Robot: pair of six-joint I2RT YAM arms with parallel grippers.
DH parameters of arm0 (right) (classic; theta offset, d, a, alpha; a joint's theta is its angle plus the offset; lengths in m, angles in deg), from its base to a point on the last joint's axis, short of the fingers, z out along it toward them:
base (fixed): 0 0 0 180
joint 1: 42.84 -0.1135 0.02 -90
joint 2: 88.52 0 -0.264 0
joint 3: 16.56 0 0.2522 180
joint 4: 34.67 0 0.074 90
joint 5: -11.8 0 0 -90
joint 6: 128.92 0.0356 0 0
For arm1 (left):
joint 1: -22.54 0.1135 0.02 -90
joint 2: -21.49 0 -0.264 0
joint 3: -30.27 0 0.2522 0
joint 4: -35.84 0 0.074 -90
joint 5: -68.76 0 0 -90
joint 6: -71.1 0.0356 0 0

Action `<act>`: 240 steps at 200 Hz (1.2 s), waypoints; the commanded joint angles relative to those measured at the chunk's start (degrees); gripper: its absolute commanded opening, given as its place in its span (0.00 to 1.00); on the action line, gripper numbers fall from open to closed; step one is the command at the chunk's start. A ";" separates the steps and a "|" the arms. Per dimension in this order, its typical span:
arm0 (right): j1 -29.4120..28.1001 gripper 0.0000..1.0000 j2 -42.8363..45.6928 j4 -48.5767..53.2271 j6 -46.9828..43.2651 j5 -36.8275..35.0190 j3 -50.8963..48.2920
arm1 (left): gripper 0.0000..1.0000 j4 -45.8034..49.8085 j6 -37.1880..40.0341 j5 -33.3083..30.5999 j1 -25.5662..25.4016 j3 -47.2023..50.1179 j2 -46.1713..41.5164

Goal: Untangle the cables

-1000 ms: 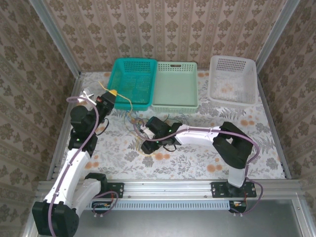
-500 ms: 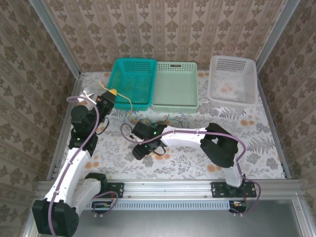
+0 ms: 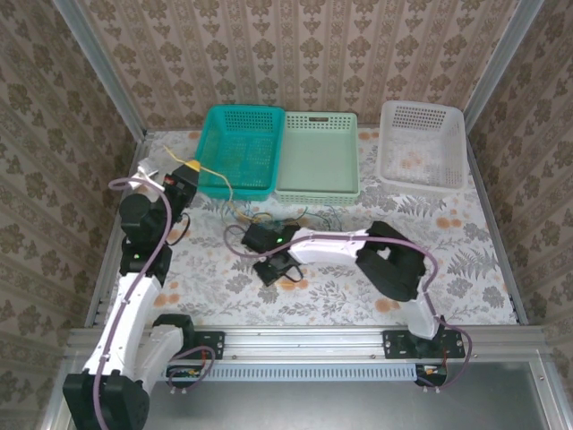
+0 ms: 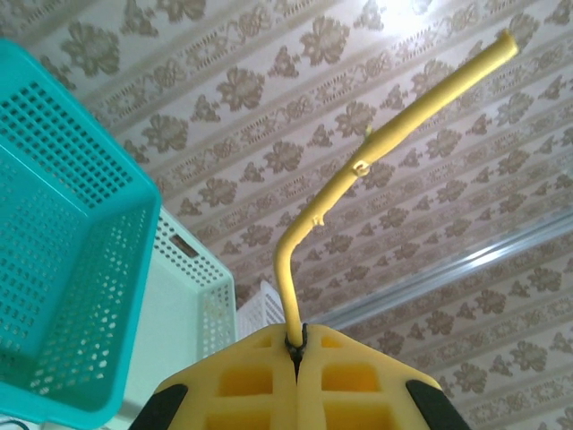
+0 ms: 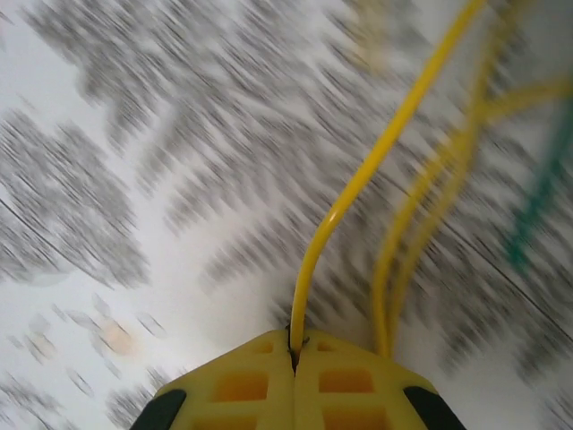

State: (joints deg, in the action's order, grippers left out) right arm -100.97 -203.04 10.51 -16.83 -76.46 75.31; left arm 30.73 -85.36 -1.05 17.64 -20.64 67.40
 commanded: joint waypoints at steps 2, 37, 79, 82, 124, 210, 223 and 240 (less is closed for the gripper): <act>4.33 0.00 12.74 -2.93 -2.58 4.90 -8.06 | 0.00 3.07 1.85 1.67 2.95 -0.59 -2.64; 9.52 0.00 28.34 1.38 -6.00 13.80 -10.11 | 0.00 13.68 10.96 0.43 4.71 -1.44 -4.59; 17.89 0.00 43.00 8.39 -8.19 21.90 -8.14 | 0.00 17.84 14.32 1.50 4.97 -1.53 -5.20; 18.83 0.00 43.97 8.30 -8.00 22.66 -8.10 | 0.00 18.28 14.49 1.30 4.95 -1.48 -5.20; 27.78 0.00 52.09 9.80 -6.36 28.46 -2.33 | 0.00 18.94 15.57 0.56 4.94 0.94 -5.23; 36.46 0.00 48.70 4.29 -3.51 31.69 16.08 | 0.00 20.32 18.29 -0.67 4.82 4.36 -5.13; 36.46 0.00 46.55 2.79 -2.39 33.65 18.93 | 0.00 20.15 18.19 -0.63 4.83 4.92 -5.13; 36.51 0.00 44.97 0.72 -1.34 34.79 20.80 | 0.00 19.93 18.11 -0.59 4.90 5.46 -5.40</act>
State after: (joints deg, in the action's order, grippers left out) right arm -64.73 -155.50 15.45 -20.68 -45.08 92.99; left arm 50.92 -68.90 -1.18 22.27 -16.40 62.99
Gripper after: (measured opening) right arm 0.059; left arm 0.046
